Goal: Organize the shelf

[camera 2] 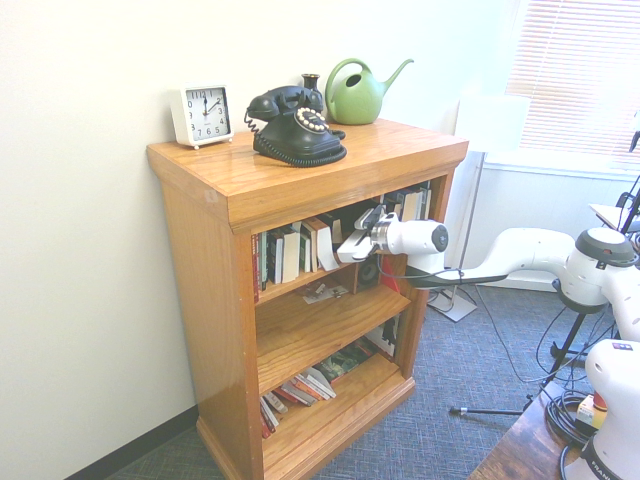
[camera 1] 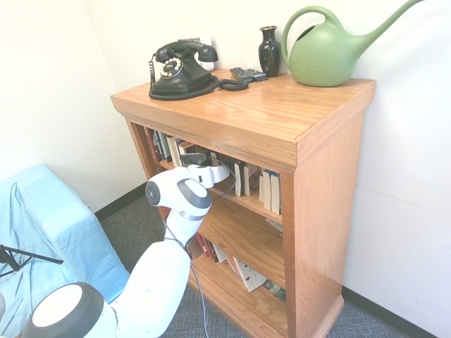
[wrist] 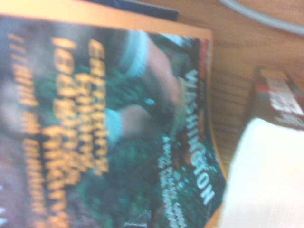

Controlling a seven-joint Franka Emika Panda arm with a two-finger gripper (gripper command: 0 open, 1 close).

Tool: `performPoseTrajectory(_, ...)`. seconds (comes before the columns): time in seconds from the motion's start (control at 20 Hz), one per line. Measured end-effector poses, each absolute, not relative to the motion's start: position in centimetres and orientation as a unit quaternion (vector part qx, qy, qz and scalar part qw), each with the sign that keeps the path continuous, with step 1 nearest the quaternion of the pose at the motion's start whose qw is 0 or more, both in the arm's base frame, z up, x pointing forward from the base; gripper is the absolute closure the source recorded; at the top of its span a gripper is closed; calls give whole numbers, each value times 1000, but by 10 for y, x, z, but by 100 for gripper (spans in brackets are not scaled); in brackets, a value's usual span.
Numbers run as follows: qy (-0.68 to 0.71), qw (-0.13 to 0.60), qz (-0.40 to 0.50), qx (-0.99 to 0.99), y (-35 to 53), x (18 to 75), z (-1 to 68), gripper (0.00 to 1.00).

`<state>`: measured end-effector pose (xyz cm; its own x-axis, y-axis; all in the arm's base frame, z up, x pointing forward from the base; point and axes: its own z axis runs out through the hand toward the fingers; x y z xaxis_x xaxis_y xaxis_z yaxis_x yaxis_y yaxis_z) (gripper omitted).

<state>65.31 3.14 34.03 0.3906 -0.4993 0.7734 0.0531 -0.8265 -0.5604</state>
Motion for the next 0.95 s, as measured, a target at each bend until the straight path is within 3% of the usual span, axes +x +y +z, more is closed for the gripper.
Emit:
performPoseTrajectory(0.5,149,263,-536,-788,46,604,373,0)
performPoseTrajectory(0.95,169,271,-534,-782,77,521,404,0)
